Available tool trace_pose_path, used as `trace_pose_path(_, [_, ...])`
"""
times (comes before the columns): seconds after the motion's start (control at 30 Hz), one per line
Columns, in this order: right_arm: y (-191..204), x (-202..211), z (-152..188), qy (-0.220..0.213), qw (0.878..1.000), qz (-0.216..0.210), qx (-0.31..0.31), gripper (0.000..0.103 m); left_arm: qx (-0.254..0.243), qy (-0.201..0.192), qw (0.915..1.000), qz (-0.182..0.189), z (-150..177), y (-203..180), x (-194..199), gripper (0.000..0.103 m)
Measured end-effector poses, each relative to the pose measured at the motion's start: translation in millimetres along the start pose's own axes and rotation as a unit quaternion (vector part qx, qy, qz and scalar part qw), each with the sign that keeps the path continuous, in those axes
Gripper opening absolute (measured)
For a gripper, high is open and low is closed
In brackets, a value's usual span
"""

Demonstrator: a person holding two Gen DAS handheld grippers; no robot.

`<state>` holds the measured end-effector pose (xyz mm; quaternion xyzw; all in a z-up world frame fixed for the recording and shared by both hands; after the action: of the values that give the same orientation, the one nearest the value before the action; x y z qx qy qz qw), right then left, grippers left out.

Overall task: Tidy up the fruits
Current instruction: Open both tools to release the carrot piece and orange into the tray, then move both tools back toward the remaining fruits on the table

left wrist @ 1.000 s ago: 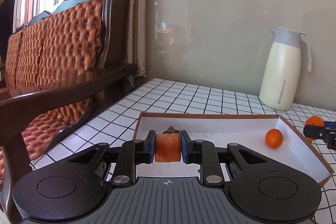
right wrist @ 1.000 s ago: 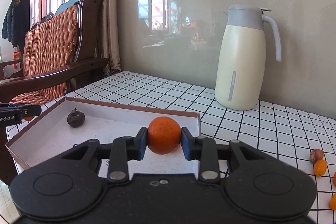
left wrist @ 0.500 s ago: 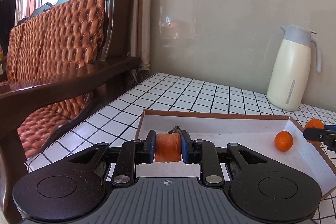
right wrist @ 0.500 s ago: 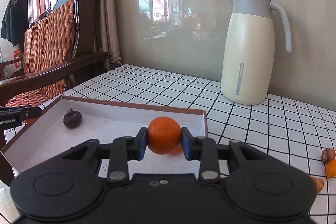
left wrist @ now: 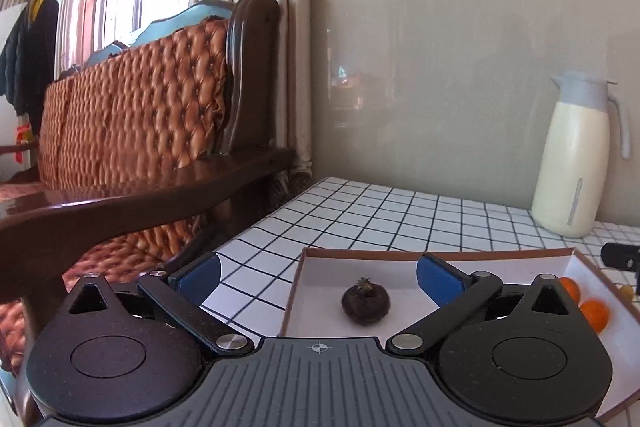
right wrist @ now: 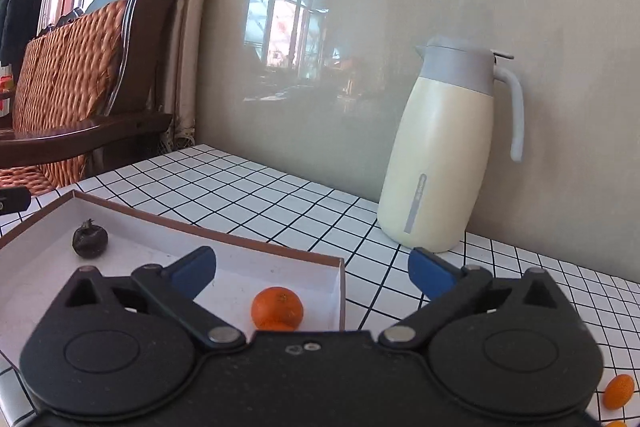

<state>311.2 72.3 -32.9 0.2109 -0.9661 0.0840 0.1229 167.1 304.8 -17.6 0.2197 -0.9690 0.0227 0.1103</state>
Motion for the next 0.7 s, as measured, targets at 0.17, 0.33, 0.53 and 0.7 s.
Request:
trace_pose_path(0.17, [0.7, 3.7, -0.6, -0.008, 1.0, 0.002, -0.006, 0.097, -0.013, 0.004, 0.9999, 0.01, 2.6, -5.5, 2.5, 0.103])
trace_pose_path(0.33, [-5.2, 21.1, -3.0, -0.019, 1.0, 0.014, -0.017, 0.097, -0.014, 0.002, 0.9999, 0.002, -0.3, -14.6, 14.3, 0.103])
trace_pose_path(0.53, [-10.8, 31.5, -0.8, 0.009, 0.999, -0.01, -0.035, 0.097, -0.019, -0.036, 0.9991, 0.015, -7.0, -31.6, 37.3, 0.103])
trace_pose_path(0.7, [-20.7, 52.9, -8.2, -0.012, 0.999, -0.016, -0.044, 0.097, -0.017, -0.04, 0.9989, 0.019, -11.8, -46.4, 52.5, 0.103])
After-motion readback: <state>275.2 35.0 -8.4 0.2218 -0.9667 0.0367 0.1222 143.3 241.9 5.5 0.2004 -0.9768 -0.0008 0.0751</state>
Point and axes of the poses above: each gripper's, at about its wrist camera, not at the fingertips, and x roughly against the way its jaws point, y to its left, z to its underside, the point moved 6 cm from there along -x, roughly the way its jaws point, and after that the axes turned 6 degrees about -y, right-handed, at the moved point
